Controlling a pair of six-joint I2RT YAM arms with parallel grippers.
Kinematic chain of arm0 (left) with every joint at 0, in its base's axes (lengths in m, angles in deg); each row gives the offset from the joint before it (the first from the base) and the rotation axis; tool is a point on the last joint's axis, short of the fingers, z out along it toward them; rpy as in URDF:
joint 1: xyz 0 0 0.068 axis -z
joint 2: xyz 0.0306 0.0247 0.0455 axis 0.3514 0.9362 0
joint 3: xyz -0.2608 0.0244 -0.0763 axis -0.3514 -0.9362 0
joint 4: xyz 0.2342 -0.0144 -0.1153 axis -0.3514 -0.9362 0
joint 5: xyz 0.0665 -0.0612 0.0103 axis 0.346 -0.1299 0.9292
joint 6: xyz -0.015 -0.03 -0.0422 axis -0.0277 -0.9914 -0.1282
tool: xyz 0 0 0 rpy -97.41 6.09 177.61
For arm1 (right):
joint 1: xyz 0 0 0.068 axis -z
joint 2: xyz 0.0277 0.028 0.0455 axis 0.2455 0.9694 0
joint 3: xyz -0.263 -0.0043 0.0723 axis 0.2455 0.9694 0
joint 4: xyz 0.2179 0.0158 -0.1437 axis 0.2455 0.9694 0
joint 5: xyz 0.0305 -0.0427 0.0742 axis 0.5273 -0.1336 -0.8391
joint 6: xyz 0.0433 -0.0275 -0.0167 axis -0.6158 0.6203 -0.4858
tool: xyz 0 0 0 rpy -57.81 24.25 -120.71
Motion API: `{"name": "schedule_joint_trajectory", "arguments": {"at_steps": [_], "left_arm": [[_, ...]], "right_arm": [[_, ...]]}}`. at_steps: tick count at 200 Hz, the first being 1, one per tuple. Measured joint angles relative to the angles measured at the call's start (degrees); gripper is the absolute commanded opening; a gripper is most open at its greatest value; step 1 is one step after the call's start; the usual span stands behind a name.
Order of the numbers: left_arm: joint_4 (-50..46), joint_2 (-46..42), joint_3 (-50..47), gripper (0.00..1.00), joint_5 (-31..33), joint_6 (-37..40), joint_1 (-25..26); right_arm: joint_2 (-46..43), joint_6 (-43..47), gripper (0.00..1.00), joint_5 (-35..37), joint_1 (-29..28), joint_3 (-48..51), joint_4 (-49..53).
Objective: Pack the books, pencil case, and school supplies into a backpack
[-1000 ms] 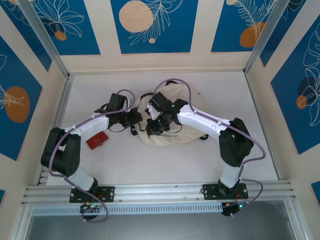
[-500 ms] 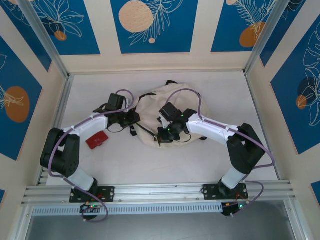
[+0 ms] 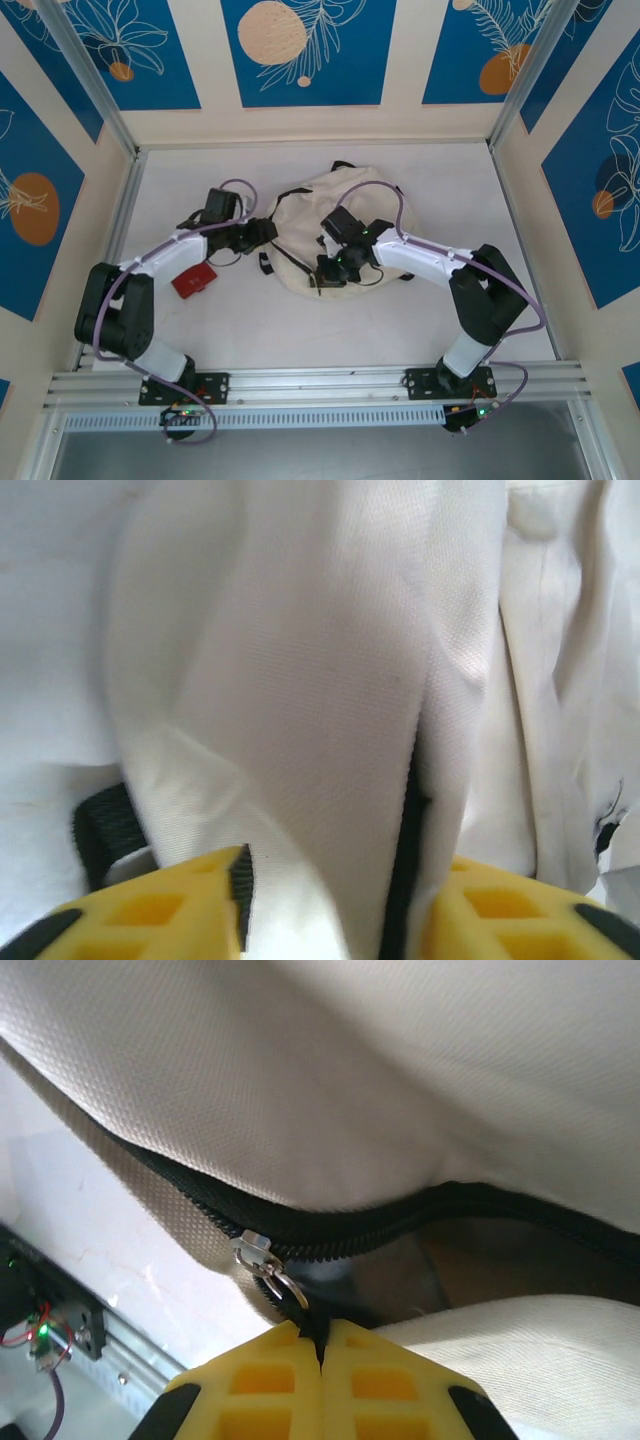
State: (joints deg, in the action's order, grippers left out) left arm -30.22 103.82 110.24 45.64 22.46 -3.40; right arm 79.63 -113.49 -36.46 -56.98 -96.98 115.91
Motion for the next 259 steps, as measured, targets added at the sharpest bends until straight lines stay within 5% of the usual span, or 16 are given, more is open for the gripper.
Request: {"name": "schedule_joint_trajectory", "arguments": {"at_steps": [32,91,120,167,259], "left_arm": [[1.6,-4.4,-3.6,0.63,-2.2,-0.9,0.2],[3.5,-5.3,-7.2,0.6,-4.5,-5.0,3.3],[5.9,-2.4,-7.3,0.49,-4.7,-7.1,3.9],[8.2,0.6,-7.2,0.0,-4.9,-8.5,4.7],[8.8,0.9,-7.2,0.0,-3.0,-8.8,4.7]], "right_arm": [[4.2,3.3,0.0,-4.7,-0.4,-4.9,1.1],[9.9,6.0,0.0,-8.5,-0.3,-11.8,1.1],[10.5,6.0,0.0,-10.0,-0.3,-12.9,0.4],[10.5,5.7,0.0,-11.5,-0.2,-13.0,-0.4],[15.3,4.7,0.0,-12.9,-0.3,-20.6,-0.4]]}}
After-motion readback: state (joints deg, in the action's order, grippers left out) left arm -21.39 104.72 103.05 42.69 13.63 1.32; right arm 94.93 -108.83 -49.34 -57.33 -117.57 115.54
